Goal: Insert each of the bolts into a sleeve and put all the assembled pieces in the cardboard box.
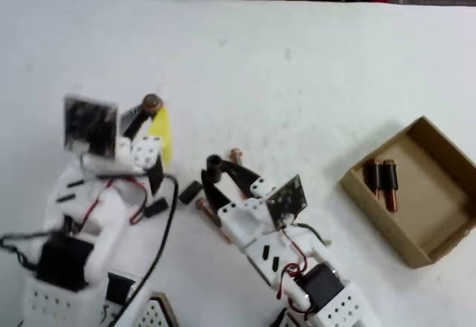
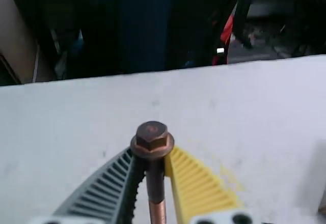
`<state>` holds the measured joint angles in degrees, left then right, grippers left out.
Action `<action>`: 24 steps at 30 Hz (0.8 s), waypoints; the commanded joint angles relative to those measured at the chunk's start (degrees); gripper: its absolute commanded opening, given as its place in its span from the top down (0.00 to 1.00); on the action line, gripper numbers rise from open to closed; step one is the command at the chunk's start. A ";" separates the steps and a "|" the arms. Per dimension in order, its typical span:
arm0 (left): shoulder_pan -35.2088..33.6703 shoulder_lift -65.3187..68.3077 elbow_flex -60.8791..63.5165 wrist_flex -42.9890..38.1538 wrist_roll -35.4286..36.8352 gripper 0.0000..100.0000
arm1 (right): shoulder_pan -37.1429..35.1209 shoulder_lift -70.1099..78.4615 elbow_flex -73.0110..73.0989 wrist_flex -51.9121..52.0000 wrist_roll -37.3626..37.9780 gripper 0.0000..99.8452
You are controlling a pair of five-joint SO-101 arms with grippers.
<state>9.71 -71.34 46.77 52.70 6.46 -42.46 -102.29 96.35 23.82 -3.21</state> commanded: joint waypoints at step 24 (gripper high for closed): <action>13.67 -18.68 19.60 -21.54 3.60 0.98 | -0.04 -0.92 0.44 0.57 5.71 0.98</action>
<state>22.37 -88.84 66.90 32.48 9.27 -42.46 -102.29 96.35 24.35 1.71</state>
